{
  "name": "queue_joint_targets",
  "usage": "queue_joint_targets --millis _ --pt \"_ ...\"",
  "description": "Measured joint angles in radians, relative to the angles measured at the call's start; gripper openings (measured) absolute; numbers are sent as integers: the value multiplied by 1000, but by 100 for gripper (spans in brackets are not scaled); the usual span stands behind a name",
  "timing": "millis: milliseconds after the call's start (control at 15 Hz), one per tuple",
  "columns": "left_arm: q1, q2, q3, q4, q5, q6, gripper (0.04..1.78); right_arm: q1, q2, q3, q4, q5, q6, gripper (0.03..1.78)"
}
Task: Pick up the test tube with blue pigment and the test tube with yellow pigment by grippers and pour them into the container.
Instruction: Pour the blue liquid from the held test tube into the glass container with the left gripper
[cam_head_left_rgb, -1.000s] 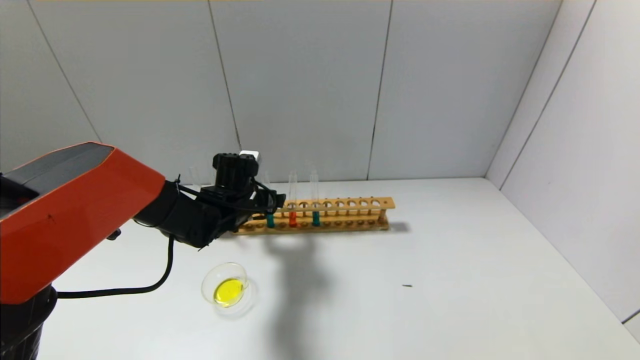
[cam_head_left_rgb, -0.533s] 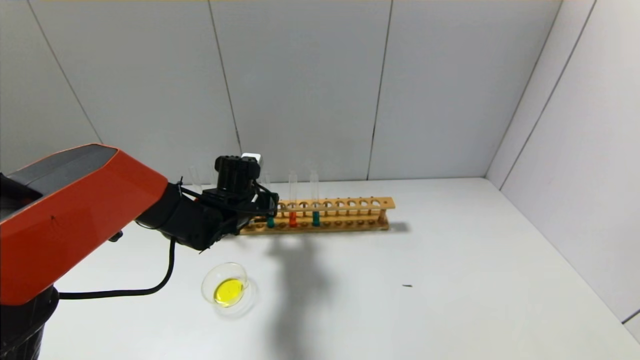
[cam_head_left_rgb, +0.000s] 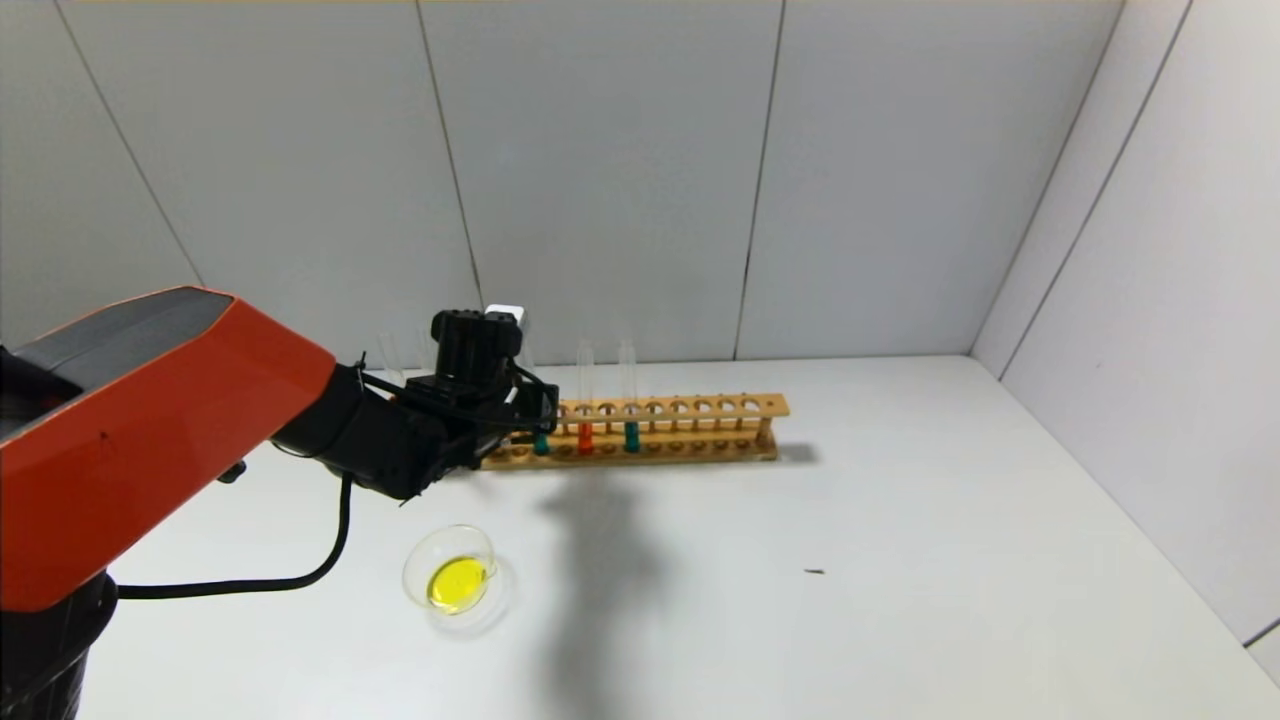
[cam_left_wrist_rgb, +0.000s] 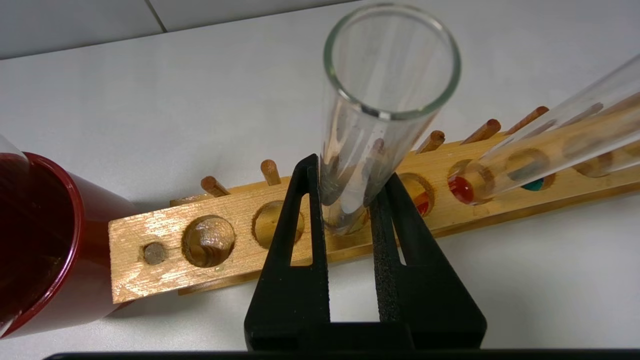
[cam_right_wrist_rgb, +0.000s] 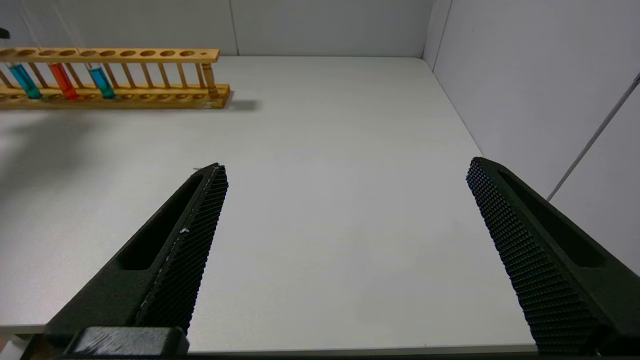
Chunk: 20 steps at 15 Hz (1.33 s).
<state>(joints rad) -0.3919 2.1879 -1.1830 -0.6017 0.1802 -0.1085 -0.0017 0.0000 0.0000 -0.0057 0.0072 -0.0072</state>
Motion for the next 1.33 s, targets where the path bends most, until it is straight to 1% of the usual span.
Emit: queue_joint_targets --millis 333,467,667,867,1067,1333 --pt "-1 -46 -17 3 0 56 30 0 0 0 0 0 0 175" --pt "-1 -89 -42 38 0 86 30 0 0 0 0 0 0 175" --pt "1 -167 -87 128 -1 117 30 0 0 0 0 0 0 175" --pt "-2 -230 -103 148 -5 156 30 0 0 0 0 0 0 175" --pt "-6 -288 -90 163 -8 166 30 0 0 0 0 0 0 175" --pt "-5 -404 -11 259 -47 182 30 0 0 0 0 0 0 175"
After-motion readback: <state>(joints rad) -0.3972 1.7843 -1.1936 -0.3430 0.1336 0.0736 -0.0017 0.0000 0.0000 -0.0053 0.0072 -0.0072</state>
